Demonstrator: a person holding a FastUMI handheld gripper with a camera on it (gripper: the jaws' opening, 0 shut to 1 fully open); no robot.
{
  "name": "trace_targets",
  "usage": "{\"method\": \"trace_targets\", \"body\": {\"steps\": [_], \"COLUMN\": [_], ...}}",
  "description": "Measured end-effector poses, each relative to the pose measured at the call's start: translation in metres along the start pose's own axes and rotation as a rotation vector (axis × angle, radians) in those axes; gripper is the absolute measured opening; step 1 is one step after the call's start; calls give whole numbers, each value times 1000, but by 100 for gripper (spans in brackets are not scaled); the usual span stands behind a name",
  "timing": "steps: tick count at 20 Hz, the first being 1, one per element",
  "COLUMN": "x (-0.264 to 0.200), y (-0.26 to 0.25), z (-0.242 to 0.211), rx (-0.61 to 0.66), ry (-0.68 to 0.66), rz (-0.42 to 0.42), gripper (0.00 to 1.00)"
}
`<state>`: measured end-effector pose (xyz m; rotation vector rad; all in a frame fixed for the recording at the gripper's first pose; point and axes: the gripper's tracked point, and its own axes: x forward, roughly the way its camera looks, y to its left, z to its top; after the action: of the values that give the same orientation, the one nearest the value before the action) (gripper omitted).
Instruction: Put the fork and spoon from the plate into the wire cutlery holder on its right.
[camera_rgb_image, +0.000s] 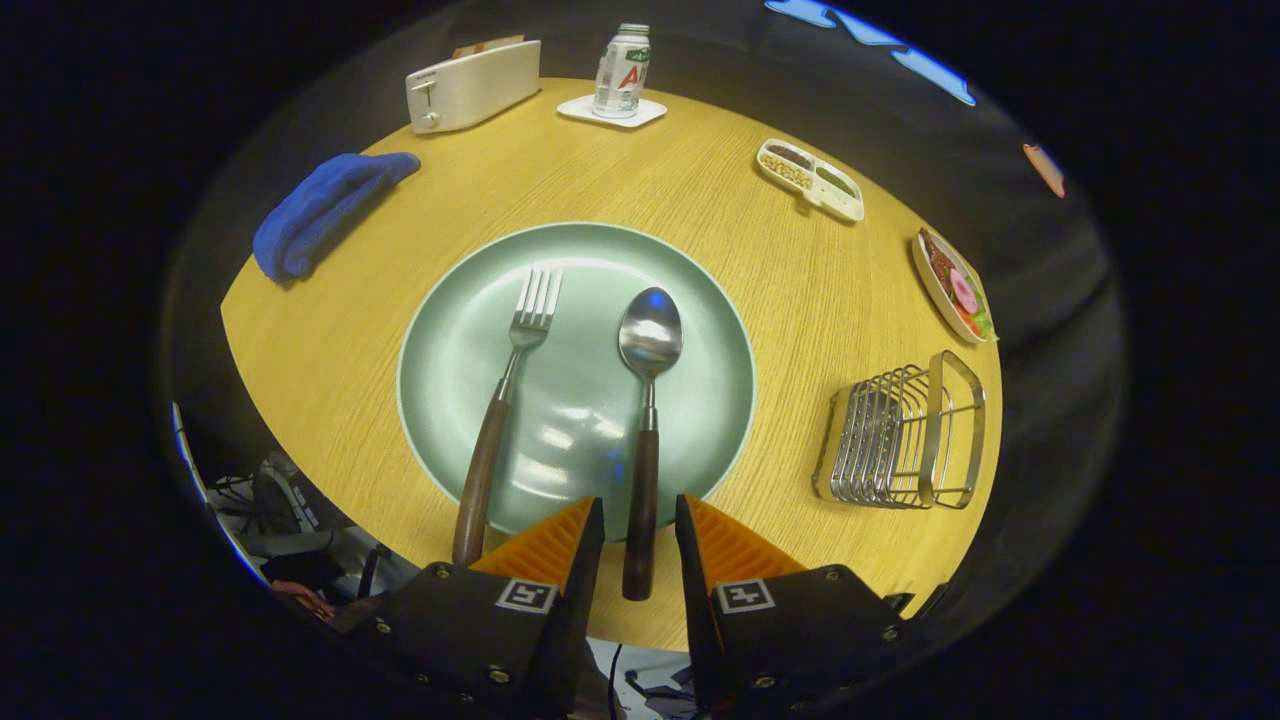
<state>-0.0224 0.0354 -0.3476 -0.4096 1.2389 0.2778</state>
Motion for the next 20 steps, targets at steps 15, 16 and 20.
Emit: {"method": "trace_targets", "body": {"steps": [15,16,20], "x": [-28,-34,-42], "y": [-30,-37,-50], "z": [19,21,20], "rx": [-135,-151,-122], "ry": [96,102,160], "rz": [153,154,216], "gripper": [3,3,3]}}
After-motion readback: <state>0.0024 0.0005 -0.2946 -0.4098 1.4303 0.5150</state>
